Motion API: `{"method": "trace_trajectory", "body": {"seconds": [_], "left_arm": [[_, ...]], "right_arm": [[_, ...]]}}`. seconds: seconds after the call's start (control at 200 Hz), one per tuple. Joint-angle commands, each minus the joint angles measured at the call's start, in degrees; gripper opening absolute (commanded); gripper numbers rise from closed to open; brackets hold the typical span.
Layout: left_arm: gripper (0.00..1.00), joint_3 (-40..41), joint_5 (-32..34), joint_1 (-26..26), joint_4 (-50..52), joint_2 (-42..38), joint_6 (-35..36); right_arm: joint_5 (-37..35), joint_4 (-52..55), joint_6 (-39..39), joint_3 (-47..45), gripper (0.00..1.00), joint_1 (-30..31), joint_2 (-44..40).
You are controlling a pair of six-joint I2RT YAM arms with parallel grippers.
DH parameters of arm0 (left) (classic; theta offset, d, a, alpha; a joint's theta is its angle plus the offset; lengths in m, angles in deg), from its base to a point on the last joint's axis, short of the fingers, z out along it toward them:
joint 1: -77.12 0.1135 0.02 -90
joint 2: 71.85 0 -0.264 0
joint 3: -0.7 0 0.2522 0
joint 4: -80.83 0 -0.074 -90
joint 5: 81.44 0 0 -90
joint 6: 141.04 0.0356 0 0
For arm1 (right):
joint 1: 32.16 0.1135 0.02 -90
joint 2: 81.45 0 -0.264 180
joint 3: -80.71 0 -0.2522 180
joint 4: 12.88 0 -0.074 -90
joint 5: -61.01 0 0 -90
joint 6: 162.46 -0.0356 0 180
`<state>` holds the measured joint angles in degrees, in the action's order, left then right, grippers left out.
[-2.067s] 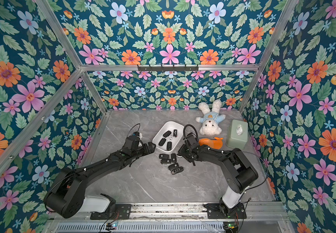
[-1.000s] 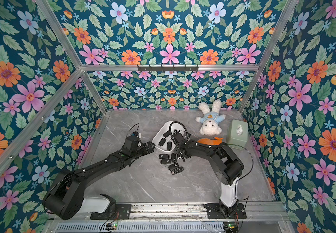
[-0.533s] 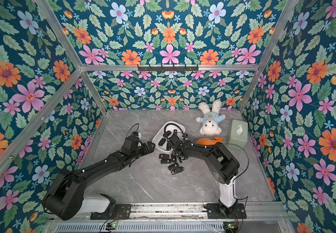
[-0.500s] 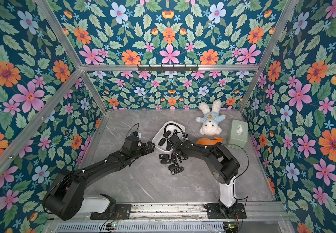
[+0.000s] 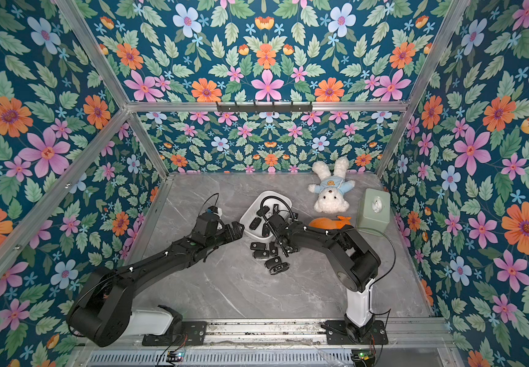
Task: Place the car key into the storage box
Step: Pick up the car key from the center of the board, then place the car key in the storage box.
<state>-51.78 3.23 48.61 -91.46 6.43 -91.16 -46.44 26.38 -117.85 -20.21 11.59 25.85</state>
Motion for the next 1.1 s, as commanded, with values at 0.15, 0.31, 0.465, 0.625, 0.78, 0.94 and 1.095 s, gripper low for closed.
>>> {"method": "trace_trajectory", "body": {"seconds": [0.15, 0.31, 0.465, 0.625, 0.78, 0.94, 1.095], "left_arm": [[1.0, -0.3, 2.6, 0.1, -1.1, 0.2, -0.6], [1.0, 1.2, 3.9, 0.5, -2.0, -0.3, -1.5], [0.99, 2.7, 4.4, 1.1, -3.0, -0.8, -1.8], [1.0, 4.6, 4.0, 1.5, -4.2, -1.3, -2.1], [1.0, 6.5, 4.1, 1.9, -5.1, -2.6, -2.5], [1.0, 7.8, 4.2, 2.2, -5.5, -3.9, -2.6], [0.99, 8.6, 4.2, 2.6, -5.6, -4.8, -2.2]], "right_arm": [[0.7, 5.2, 1.5, -0.3, 0.39, -2.6, -5.1], [0.8, 5.0, 3.0, 0.9, 0.39, -4.5, -8.8], [0.8, 5.8, 5.2, 4.8, 0.39, -5.3, -9.1], [-0.2, 7.0, 7.6, 11.2, 0.39, -5.6, -6.5], [-0.1, 7.2, 9.1, 17.9, 0.39, -5.7, -2.6], [0.3, 7.4, 10.8, 24.7, 0.39, -5.6, 2.3], [0.4, 8.4, 13.2, 32.6, 0.39, -5.7, 7.4]]}}
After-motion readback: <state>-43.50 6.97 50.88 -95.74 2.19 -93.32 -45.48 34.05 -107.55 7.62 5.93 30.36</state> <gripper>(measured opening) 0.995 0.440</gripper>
